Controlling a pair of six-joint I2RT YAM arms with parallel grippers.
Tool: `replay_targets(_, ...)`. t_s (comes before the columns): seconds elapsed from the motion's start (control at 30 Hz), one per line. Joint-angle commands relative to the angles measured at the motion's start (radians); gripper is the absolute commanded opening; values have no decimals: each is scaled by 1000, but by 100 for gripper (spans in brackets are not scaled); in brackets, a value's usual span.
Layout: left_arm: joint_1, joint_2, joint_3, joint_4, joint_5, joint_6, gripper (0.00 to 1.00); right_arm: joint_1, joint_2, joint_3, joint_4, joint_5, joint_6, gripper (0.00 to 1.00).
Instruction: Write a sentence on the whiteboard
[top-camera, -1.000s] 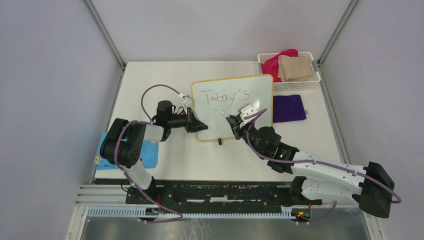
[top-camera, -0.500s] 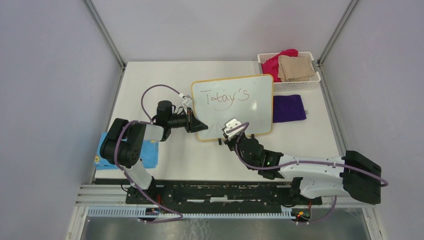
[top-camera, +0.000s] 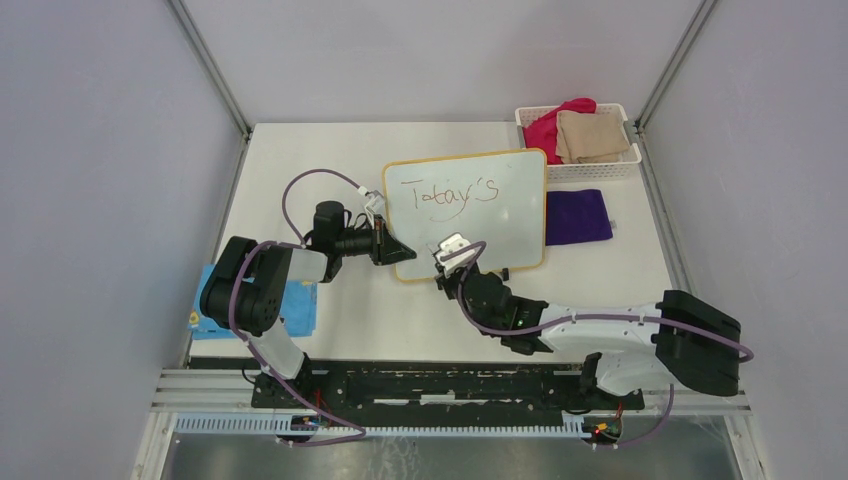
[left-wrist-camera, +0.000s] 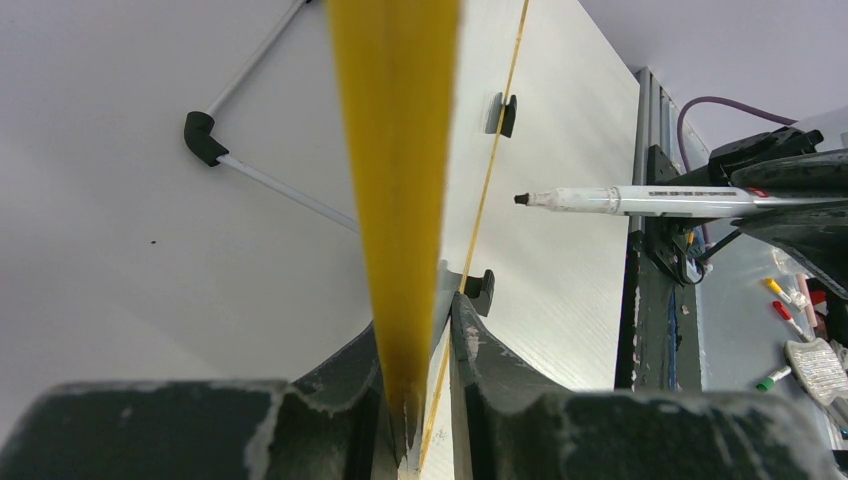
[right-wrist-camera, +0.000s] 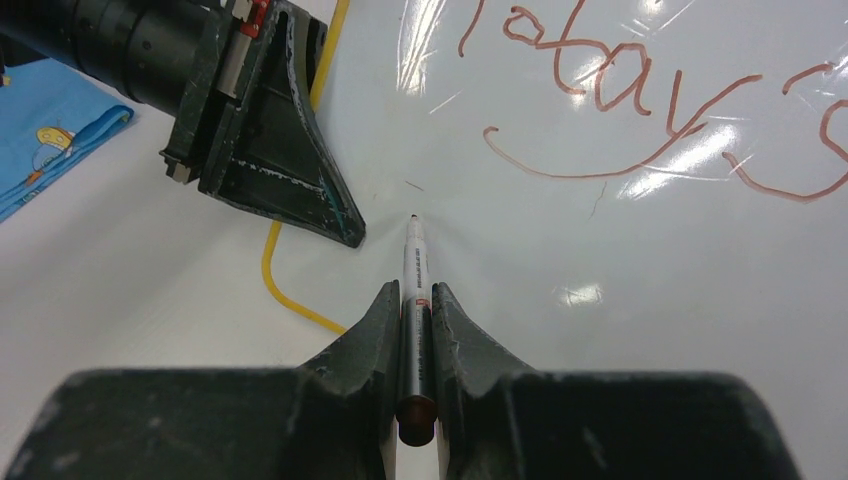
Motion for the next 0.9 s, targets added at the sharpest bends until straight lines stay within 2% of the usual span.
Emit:
replay_targets(0.0,-25,34,-11,-141,-105,68,2,4,17,68,85,13,17,0)
replay_targets(0.87,-25,46,-13,-138,-112,64,2,-29,104,108,6,28,71,0)
